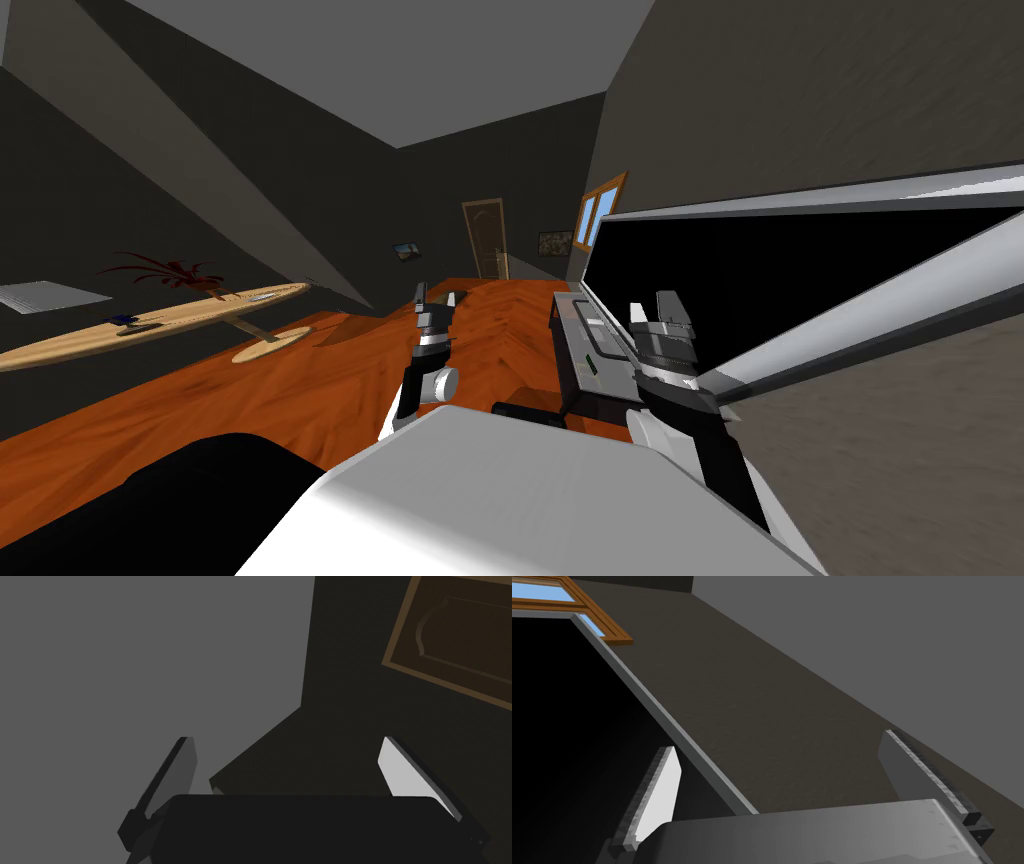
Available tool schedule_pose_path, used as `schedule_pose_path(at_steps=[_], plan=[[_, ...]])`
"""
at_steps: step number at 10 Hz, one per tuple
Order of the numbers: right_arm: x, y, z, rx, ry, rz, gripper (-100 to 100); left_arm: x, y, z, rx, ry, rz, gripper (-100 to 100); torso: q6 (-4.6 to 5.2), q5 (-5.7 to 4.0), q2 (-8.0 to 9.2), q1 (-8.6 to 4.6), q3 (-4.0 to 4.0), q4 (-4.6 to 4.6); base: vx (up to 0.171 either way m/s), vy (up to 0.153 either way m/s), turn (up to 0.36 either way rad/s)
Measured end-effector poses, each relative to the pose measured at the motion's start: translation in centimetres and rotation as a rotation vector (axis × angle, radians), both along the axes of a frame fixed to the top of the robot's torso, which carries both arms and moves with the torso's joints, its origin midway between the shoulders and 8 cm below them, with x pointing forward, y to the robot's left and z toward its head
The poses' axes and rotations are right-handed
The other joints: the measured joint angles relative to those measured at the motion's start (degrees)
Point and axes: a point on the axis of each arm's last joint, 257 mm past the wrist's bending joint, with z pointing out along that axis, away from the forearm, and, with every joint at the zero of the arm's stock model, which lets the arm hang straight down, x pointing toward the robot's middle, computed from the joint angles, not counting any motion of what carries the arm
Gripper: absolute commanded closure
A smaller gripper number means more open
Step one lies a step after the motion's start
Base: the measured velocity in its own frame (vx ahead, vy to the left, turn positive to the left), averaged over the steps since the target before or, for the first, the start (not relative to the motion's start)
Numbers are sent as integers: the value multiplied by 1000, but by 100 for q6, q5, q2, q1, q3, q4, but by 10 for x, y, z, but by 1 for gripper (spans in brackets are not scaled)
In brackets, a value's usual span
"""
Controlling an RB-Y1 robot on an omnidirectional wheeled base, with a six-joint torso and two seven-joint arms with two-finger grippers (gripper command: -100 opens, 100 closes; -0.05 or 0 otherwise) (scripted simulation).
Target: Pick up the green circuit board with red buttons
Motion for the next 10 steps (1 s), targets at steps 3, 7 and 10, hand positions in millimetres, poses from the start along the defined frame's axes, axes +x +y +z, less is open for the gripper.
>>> schedule_pose_path(at_steps=[3, 7, 10], plan=[[15, -9, -20, -10, 83, 15, -100, 0, 0, 0, 0, 0, 0, 0, 0, 4, -30, 21, -17, -7, 83, 66, -28], [37, -28, -68, 26, 223, 7, -100, 0, 0, 0, 0, 0, 0, 0, -1, 5, -29, 19, -17, -7, 82, 70, -23], [48, -47, -98, 64, 316, -11, -100, 0, 0, 0, 0, 0, 0, 0, -1, 6, -36, 23, -22, -9, 94, 76, -24]])
